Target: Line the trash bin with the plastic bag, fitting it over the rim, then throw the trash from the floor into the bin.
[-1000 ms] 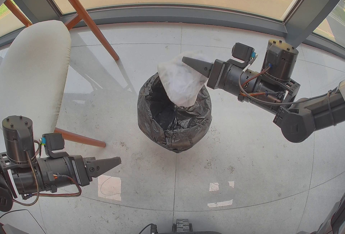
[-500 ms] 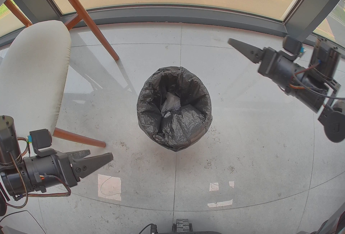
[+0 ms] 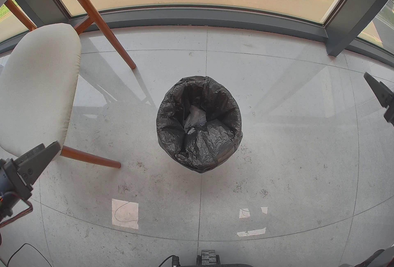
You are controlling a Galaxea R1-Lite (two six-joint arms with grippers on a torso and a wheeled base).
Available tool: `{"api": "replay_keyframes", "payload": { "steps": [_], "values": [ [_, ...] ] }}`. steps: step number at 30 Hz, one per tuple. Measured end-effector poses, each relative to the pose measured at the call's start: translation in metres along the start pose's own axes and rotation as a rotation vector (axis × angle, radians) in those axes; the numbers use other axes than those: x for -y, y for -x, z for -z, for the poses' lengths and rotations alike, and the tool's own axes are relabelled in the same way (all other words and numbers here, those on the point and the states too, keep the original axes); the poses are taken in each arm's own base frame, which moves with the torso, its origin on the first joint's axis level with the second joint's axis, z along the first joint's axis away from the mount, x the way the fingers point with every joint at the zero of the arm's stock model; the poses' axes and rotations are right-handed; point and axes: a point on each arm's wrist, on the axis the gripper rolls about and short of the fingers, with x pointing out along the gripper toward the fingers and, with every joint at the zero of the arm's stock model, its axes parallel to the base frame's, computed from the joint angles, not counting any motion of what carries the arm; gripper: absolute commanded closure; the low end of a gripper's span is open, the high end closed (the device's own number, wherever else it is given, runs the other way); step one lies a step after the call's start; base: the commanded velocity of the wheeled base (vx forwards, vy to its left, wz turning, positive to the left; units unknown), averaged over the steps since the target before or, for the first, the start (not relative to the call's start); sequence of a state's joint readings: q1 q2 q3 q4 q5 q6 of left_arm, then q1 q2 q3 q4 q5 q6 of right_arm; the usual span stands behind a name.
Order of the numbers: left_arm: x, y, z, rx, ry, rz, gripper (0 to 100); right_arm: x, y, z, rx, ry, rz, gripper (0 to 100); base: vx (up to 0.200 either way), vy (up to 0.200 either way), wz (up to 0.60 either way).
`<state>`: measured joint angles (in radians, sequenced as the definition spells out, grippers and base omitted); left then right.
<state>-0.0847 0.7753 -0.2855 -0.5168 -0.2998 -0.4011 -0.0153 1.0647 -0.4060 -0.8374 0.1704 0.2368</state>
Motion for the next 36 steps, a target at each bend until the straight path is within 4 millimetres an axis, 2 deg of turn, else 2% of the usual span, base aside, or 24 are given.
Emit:
{"api": "replay_keyframes", "payload": {
  "steps": [4,9,13,18,21,23,29,36],
  "values": [
    [0.002,0.031,0.017,0.040,-0.052,-0.015,0,-0.001,0.035,0.010,-0.023,0.037,0.035,0,0.000,0.000,0.00],
    [0.000,0.066,0.052,0.037,-0.152,-0.039,0,-0.003,0.080,0.031,-0.089,0.079,0.067,0,0.000,0.000,0.00],
    [-0.002,0.083,0.072,0.063,-0.255,-0.044,0,-0.004,0.116,0.060,-0.187,0.102,0.112,0,0.000,0.000,0.00],
    [-0.008,0.091,0.095,0.028,-0.389,-0.040,0,0.000,0.153,0.100,-0.323,0.144,0.227,0,0.000,0.000,0.00],
    [-0.011,0.093,0.105,0.015,-0.433,-0.065,0,0.002,0.165,0.118,-0.349,0.183,0.250,0,0.000,0.000,0.00],
    [-0.013,0.094,0.106,0.030,-0.438,-0.113,0,0.002,0.169,0.121,-0.329,0.197,0.250,0,0.000,0.000,0.00],
    [-0.019,0.098,0.111,0.057,-0.414,-0.365,0,0.002,0.175,0.125,-0.291,0.220,0.211,0,0.000,0.000,0.00],
    [-0.021,0.099,0.114,0.049,-0.397,-0.394,0,0.005,0.177,0.124,-0.275,0.220,0.120,0,0.000,0.000,0.00]
  ]
}}
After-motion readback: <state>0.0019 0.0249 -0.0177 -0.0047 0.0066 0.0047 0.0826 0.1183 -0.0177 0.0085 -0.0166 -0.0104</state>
